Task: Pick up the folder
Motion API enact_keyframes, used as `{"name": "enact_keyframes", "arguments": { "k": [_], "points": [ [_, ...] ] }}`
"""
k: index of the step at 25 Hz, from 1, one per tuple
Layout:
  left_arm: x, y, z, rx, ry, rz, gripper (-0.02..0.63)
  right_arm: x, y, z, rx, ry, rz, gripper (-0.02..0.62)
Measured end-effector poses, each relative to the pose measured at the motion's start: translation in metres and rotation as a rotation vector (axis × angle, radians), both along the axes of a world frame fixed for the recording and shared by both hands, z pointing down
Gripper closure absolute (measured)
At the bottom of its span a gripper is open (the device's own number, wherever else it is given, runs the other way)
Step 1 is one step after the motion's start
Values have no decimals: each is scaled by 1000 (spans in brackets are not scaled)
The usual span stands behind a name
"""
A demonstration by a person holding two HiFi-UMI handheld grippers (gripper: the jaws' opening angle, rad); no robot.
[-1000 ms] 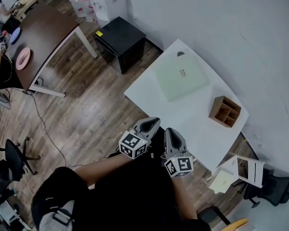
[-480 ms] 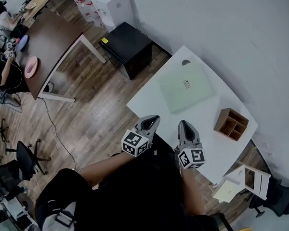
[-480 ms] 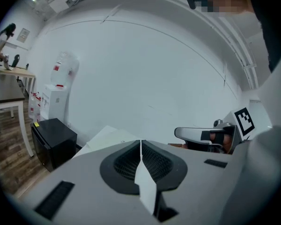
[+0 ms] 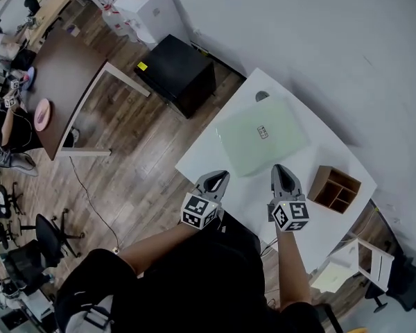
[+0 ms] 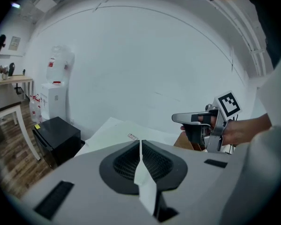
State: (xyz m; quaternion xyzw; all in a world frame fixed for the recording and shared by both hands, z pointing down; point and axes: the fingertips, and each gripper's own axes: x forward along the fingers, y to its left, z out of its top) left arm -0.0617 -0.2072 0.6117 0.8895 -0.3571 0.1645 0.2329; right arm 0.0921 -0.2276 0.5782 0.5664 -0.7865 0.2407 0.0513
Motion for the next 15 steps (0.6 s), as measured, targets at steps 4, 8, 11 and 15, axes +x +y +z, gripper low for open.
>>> {"name": "enact_keyframes", "arguments": {
  "k": [4, 8, 11, 15],
  "points": [
    [13, -14, 18, -23, -12, 0, 584, 23, -29, 20, -25, 31, -33, 558],
    [11, -25, 38, -72, -30, -44, 583, 48, -57, 43, -72, 47, -38, 558],
    [12, -32, 51, -84, -56, -37, 581, 61, -76, 63, -105, 73, -45, 558],
    [15, -35, 65, -124, -59, -54, 529, 74, -91, 88, -154, 129, -86, 558]
  ]
}}
